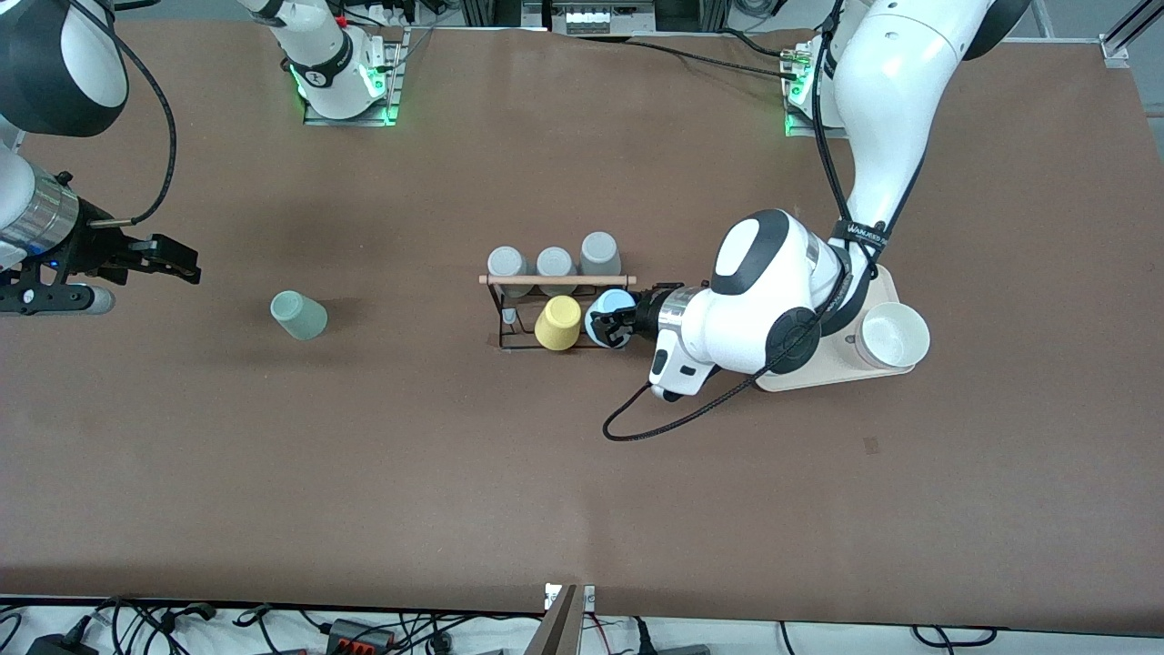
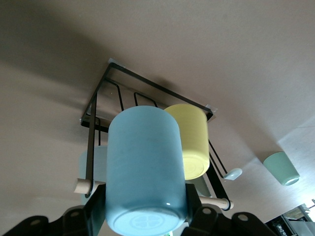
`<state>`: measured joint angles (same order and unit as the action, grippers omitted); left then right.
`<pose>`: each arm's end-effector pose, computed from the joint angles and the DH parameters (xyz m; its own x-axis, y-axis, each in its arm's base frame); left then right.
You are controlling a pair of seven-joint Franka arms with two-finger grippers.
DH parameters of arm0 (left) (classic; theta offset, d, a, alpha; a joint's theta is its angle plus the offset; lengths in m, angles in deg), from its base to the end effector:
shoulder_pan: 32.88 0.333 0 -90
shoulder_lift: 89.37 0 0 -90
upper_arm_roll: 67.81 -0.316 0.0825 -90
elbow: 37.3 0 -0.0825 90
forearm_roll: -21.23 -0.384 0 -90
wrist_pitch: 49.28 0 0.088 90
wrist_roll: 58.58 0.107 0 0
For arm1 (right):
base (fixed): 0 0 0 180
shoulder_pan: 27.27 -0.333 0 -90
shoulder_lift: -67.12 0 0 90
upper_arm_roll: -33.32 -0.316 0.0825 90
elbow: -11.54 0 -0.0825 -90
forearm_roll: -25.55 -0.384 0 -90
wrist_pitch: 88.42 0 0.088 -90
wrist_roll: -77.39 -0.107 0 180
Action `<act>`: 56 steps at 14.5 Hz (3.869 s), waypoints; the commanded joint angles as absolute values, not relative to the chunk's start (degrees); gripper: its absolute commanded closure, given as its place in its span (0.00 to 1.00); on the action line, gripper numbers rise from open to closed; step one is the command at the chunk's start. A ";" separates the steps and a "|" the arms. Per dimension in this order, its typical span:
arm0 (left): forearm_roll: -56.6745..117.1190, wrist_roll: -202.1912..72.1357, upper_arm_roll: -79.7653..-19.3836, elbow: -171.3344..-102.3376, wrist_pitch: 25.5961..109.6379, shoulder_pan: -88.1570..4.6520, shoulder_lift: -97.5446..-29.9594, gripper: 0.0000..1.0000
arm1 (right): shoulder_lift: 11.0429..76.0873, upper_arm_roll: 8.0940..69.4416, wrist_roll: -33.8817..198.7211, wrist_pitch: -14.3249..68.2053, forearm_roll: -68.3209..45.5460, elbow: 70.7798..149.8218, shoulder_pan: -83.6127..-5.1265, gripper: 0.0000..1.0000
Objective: Hang scattered cups on rack with three cups
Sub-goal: 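Carry the blue cup with the left gripper to the rack, then set the blue cup beside the yellow cup and open the left gripper, then withdraw the left gripper while the right gripper reaches the green cup, then lower the right gripper and grasp the pale green cup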
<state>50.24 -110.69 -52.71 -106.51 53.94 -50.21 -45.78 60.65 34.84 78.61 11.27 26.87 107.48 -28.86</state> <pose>0.6292 -0.3853 0.3420 0.7186 0.3650 -0.5920 0.5779 -0.7869 0.2163 0.5932 -0.0007 0.5247 0.9985 0.0264 -0.0480 0.0276 -0.9993 0.0245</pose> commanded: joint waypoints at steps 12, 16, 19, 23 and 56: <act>43.66 -106.83 -53.84 -105.59 52.94 -51.08 -42.87 0.01 | 60.09 34.90 79.50 10.81 26.60 106.55 -28.33 0.00; 37.24 -106.92 -54.45 -103.75 47.59 -48.89 -48.57 0.00 | 60.00 34.90 79.50 10.64 26.60 106.55 -28.33 0.00; 29.26 -106.74 -54.37 -103.22 44.06 -41.60 -54.72 0.00 | 59.91 34.90 78.88 10.46 26.60 106.55 -28.33 0.00; 21.15 -96.49 -54.28 -103.22 39.42 -37.90 -61.67 0.00 | 58.60 34.90 78.71 10.55 26.60 106.55 -28.50 0.00; 21.49 -71.50 -66.32 -127.12 44.15 -39.65 -83.66 0.00 | 46.82 34.64 75.98 44.91 26.51 132.83 -29.56 0.00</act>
